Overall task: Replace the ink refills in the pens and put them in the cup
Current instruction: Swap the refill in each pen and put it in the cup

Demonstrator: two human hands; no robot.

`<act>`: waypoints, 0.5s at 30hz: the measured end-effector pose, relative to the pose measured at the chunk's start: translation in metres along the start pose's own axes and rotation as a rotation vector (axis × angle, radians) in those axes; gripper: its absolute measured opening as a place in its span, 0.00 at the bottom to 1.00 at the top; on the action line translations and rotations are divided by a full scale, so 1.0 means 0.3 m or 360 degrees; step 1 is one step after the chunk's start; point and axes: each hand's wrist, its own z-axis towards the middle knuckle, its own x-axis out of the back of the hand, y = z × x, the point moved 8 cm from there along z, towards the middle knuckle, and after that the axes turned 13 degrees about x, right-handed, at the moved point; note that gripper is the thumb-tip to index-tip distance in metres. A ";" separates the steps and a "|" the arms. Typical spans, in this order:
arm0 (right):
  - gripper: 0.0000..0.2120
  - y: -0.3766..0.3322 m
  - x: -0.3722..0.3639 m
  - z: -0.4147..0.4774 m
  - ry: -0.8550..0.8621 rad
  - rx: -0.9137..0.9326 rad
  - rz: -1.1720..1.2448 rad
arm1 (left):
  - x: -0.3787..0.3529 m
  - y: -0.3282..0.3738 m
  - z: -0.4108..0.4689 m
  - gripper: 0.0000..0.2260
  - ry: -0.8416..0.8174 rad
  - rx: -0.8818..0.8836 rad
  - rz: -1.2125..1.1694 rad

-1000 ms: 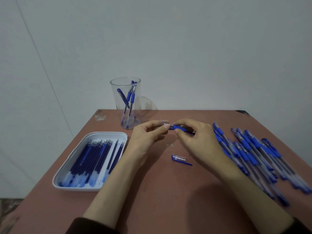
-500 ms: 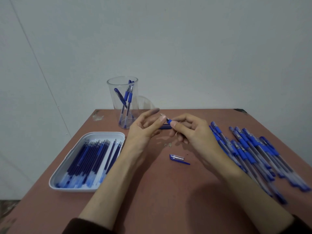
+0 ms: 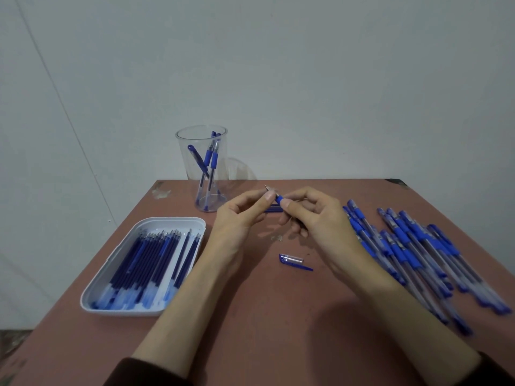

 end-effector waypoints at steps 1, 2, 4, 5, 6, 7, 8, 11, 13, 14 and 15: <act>0.02 0.001 0.001 -0.001 0.0007 0.0001 -0.0027 | -0.005 0.000 0.000 0.07 -0.0017 0.0001 0.0006; 0.02 0.000 0.000 -0.001 0.0006 0.0005 -0.0057 | -0.008 0.002 -0.002 0.06 -0.0020 0.0000 0.0012; 0.02 -0.002 -0.006 -0.004 -0.0031 0.0007 -0.0087 | -0.013 0.012 -0.011 0.07 -0.0004 -0.0027 0.0015; 0.02 -0.001 -0.010 -0.005 -0.0056 -0.0012 -0.0058 | -0.013 0.013 -0.013 0.07 -0.0006 -0.0030 -0.0001; 0.03 0.002 -0.015 -0.007 -0.0076 -0.0051 0.0003 | -0.014 0.012 -0.016 0.06 -0.0020 -0.0016 -0.0026; 0.03 0.006 -0.019 -0.009 -0.0093 -0.0103 0.0086 | -0.014 0.006 -0.016 0.06 -0.0041 0.0010 -0.0059; 0.04 0.010 -0.025 -0.012 -0.0109 -0.0159 0.0177 | -0.014 -0.001 -0.016 0.07 -0.0064 0.0038 -0.0091; 0.06 0.029 -0.035 -0.021 -0.0155 -0.0329 0.0374 | -0.011 -0.011 -0.011 0.09 -0.0091 0.0097 -0.0103; 0.07 0.046 -0.038 -0.025 -0.0177 -0.0435 0.0448 | -0.012 -0.010 -0.010 0.08 -0.0100 0.0090 -0.0088; 0.06 0.050 -0.039 -0.027 -0.0185 -0.0462 0.0470 | -0.016 -0.003 -0.013 0.08 -0.0107 0.0075 -0.0078; 0.06 0.052 -0.039 -0.026 -0.0185 -0.0472 0.0481 | -0.016 0.003 -0.013 0.08 -0.0104 0.0045 -0.0061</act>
